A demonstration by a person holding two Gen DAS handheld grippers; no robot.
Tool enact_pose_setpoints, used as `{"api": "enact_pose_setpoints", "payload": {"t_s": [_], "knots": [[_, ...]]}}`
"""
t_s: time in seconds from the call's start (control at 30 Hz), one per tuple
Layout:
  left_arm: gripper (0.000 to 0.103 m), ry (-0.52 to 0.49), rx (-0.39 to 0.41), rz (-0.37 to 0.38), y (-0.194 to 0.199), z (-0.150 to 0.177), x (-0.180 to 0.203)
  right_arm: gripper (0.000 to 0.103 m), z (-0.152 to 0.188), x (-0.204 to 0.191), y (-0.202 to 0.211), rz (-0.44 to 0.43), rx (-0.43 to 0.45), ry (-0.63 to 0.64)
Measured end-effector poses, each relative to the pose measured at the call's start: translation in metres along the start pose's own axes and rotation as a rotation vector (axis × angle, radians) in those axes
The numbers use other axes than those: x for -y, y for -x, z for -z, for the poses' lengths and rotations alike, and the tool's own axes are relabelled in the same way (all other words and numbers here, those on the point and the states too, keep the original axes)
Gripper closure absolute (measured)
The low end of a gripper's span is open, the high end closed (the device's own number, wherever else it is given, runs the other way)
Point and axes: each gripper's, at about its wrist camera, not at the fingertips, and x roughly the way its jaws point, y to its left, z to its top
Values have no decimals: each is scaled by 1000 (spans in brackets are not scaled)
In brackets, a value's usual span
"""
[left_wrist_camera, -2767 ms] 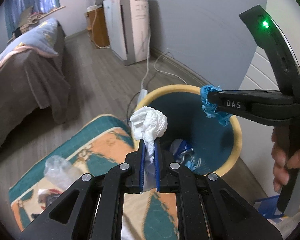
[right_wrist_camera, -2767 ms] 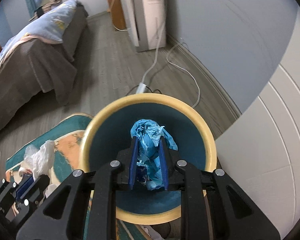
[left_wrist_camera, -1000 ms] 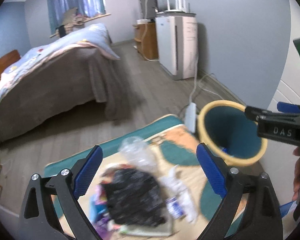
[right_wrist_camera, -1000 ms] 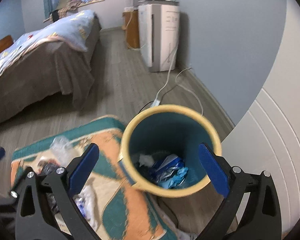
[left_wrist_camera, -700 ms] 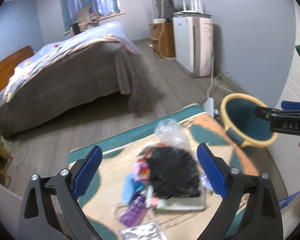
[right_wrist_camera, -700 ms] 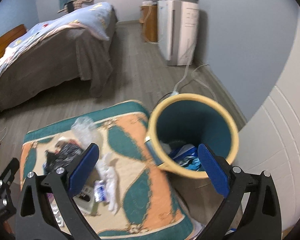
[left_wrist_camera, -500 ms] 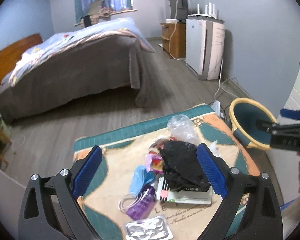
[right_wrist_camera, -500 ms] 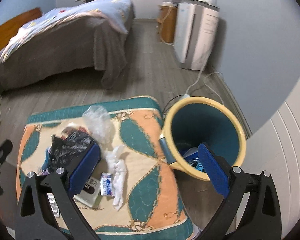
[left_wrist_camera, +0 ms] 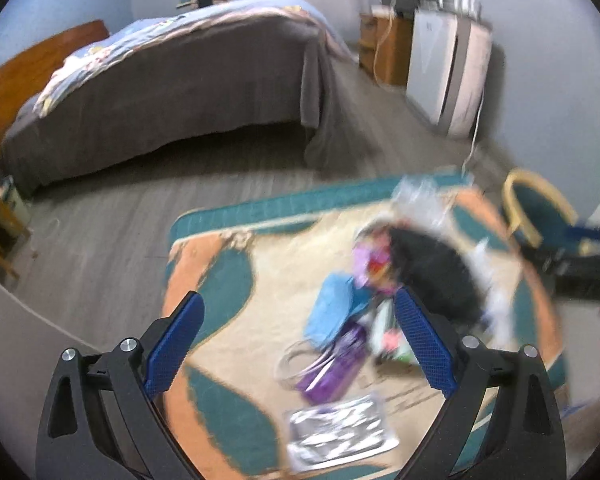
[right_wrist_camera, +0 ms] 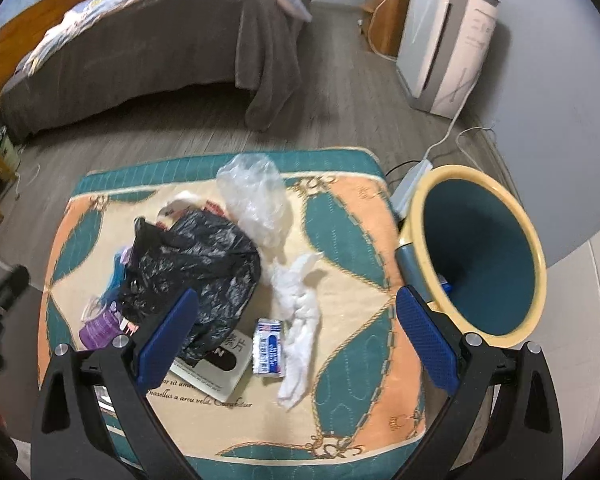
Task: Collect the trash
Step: 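Move both open tools back over the remaining trash on the cushion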
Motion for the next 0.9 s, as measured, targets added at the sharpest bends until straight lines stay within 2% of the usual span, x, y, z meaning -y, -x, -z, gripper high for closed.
{"api": "enact_pose_setpoints", "payload": {"t_s": [0.17, 0.33, 0.47, 0.57, 0.67, 0.77, 0.9], "knots": [[8, -75, -81, -3, -17, 24, -3, 6, -2, -10, -7, -35, -25, -34], [8, -42, -108, -27, -23, 42, -1, 6, -3, -28, -16, -43, -58, -28], [8, -46, -126, -38, -29, 65, 18, 6, -5, -33, -19, -39, -67, -43], [8, -27, -178, 0, -40, 84, 29, 6, -4, -32, -20, -48, -78, -63], [8, -54, -225, 21, -51, 95, 38, 6, -1, -33, -21, -56, -92, -59], [8, -55, -316, 56, -67, 104, 41, 6, -2, -31, -20, -60, -87, -53], [7, -38, -332, 76, -72, 102, 38, 6, -2, -27, -21, -60, -94, -63]]}}
